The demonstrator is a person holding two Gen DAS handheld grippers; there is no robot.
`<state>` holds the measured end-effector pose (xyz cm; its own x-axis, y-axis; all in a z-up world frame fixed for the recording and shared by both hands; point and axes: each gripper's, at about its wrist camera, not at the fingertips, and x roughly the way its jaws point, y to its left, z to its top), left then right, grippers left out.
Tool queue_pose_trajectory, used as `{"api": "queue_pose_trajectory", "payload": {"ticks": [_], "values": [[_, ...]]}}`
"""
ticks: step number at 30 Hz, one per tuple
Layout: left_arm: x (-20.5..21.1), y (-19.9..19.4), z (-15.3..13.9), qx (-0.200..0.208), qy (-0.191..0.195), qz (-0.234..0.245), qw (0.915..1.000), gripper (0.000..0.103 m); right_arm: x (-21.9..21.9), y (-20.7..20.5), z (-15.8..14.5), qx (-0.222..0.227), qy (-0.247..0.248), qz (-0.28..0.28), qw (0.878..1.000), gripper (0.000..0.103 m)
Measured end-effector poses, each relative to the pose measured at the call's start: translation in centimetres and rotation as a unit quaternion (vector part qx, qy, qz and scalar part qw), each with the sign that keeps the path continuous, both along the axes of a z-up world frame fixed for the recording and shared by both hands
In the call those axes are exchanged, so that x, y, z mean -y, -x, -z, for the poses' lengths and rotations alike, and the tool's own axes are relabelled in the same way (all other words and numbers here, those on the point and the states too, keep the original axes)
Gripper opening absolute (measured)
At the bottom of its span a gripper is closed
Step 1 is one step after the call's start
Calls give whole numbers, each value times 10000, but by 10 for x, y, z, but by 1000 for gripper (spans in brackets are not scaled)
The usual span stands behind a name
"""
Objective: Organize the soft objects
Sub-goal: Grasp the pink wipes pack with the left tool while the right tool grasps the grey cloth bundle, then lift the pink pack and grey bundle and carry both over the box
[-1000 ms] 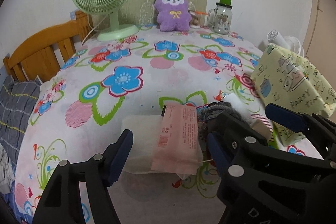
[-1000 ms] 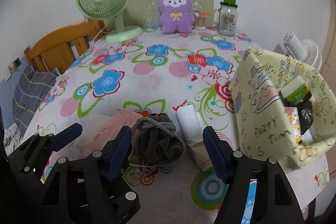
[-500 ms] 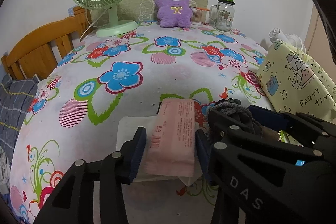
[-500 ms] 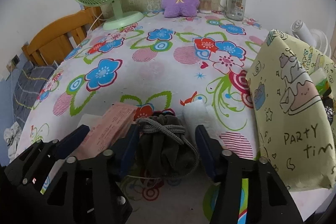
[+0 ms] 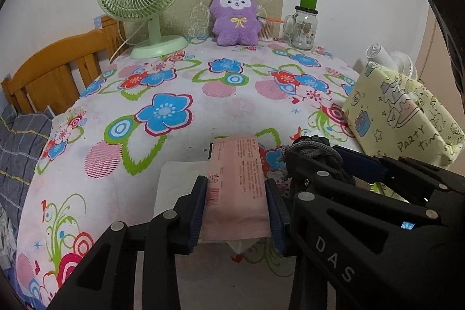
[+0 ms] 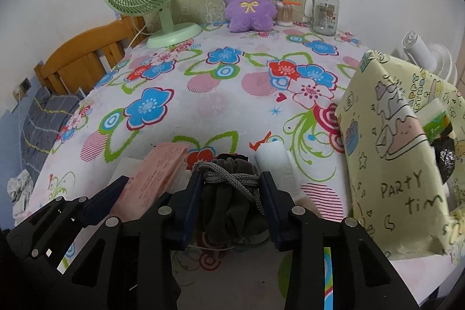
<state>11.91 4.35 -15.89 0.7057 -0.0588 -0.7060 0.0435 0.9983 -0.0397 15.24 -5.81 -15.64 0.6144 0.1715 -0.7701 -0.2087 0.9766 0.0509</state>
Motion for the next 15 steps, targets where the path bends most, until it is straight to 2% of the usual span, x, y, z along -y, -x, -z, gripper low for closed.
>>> {"api": "queue_pose_trajectory", "payload": {"ticks": [15], "values": [[11, 24, -41, 442, -25, 19, 9990, 40, 10, 27, -45, 519, -80, 30, 9986, 43]]}}
